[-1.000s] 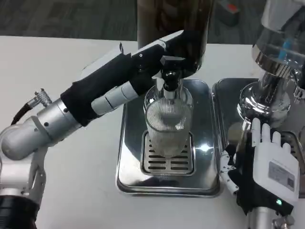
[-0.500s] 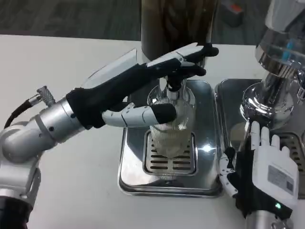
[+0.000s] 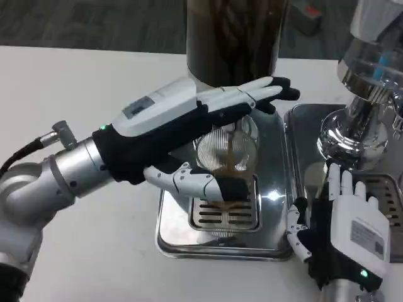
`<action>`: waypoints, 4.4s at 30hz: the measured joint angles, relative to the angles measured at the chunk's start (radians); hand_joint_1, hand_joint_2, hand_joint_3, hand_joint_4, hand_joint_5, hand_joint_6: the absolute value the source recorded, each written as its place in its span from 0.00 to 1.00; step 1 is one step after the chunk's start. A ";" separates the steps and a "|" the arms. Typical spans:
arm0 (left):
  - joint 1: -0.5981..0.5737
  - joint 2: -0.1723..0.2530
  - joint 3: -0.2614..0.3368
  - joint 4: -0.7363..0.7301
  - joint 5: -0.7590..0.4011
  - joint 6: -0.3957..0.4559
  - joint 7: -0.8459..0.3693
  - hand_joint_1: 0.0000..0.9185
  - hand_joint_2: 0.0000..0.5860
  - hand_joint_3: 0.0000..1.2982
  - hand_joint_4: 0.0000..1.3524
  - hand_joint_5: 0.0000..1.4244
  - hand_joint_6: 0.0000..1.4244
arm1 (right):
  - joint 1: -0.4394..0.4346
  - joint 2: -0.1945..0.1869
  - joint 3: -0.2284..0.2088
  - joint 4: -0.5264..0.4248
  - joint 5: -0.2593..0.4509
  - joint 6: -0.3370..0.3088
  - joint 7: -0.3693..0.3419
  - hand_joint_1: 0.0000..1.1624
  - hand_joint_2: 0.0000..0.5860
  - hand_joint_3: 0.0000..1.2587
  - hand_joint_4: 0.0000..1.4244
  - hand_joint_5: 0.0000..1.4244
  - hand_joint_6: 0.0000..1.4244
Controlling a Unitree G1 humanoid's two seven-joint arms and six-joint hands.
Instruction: Grasp the cup under the faucet to collect the drink, then remove the cup.
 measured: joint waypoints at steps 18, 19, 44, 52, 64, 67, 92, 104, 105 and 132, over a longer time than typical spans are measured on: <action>0.004 0.035 -0.048 0.024 0.012 -0.034 0.087 0.00 0.21 0.07 0.00 0.13 0.09 | 0.010 0.003 -0.107 -0.005 0.296 -0.263 -0.016 0.41 0.83 0.00 0.00 0.00 0.00; 0.004 0.036 -0.051 0.026 0.011 -0.034 0.090 0.00 0.21 0.07 0.00 0.13 0.09 | 0.013 0.004 -0.120 -0.005 0.335 -0.302 -0.016 0.43 0.82 0.00 0.00 0.00 0.00; -0.011 0.042 -0.064 0.057 0.015 -0.028 0.120 0.00 0.21 0.07 0.00 0.13 0.09 | -0.074 -0.063 -0.266 0.317 0.762 -0.874 0.171 0.58 0.38 0.00 0.00 0.00 0.00; -0.012 0.040 -0.065 0.059 0.015 -0.027 0.121 0.00 0.21 0.07 0.00 0.13 0.09 | -0.142 -0.069 -0.250 0.352 0.757 -0.862 0.225 0.59 0.38 0.00 0.00 0.00 0.00; -0.012 0.038 -0.030 0.067 0.077 -0.001 0.206 0.00 0.23 0.05 0.00 0.12 0.07 | -0.194 -0.043 -0.238 0.374 0.760 -0.856 0.266 0.59 0.38 0.00 0.00 0.00 0.00; 0.000 0.038 -0.005 0.078 0.085 0.008 0.240 0.00 0.24 0.04 0.00 0.10 0.05 | -0.198 -0.039 -0.240 0.387 0.761 -0.856 0.267 0.59 0.38 0.00 0.00 0.00 0.00; 0.218 0.044 0.190 0.225 0.079 0.076 0.436 0.00 0.28 0.00 0.00 0.06 0.01 | -0.188 -0.024 -0.243 0.391 0.764 -0.860 0.266 0.60 0.39 0.00 0.00 0.00 0.02; 0.225 0.039 0.173 0.303 0.081 0.090 0.441 0.00 0.29 0.00 0.00 0.06 0.00 | -0.120 -0.026 -0.242 0.310 0.776 -0.863 0.276 0.60 0.38 0.00 0.00 0.00 0.02; 0.225 0.038 0.169 0.309 0.081 0.091 0.441 0.00 0.29 0.00 0.00 0.06 0.00 | -0.119 -0.026 -0.241 0.301 0.777 -0.863 0.279 0.60 0.38 0.00 0.00 0.00 0.02; 0.230 0.039 0.139 0.369 0.120 0.076 0.469 0.00 0.28 0.00 0.00 0.01 0.00 | -0.225 0.003 -0.211 0.435 0.763 -0.880 0.308 0.65 0.32 0.00 0.00 0.00 0.00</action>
